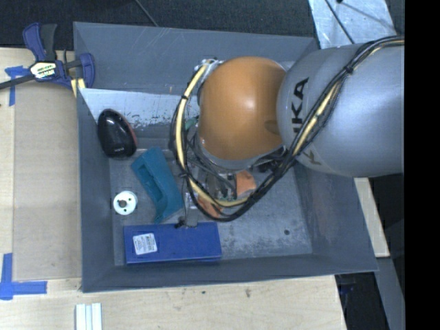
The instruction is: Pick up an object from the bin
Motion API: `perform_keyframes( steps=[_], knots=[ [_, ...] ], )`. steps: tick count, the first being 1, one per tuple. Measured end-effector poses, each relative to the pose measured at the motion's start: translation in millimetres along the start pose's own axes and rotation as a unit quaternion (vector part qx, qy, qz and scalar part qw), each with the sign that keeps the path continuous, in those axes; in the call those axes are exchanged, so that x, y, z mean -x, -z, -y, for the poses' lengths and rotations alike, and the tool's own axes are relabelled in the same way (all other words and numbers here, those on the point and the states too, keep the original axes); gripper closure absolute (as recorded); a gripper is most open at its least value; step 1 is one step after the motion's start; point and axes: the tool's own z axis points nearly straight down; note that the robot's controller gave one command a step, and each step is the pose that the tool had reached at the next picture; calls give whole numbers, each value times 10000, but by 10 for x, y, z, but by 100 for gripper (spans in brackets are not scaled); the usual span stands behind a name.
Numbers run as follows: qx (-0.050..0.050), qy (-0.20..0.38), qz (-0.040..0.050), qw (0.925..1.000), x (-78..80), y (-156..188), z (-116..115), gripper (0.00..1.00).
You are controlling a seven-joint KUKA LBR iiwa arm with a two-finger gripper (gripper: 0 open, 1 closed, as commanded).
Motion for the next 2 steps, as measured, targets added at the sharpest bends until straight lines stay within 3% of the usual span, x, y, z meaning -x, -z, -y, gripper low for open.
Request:
perform_keyframes(
  steps=[1, 2],
  knots=[
    [-22, 48, 4, 10000, 6, -410, 171, 0],
    [1, 156, 13, 9999, 292, -884, 268, 0]
  ],
)
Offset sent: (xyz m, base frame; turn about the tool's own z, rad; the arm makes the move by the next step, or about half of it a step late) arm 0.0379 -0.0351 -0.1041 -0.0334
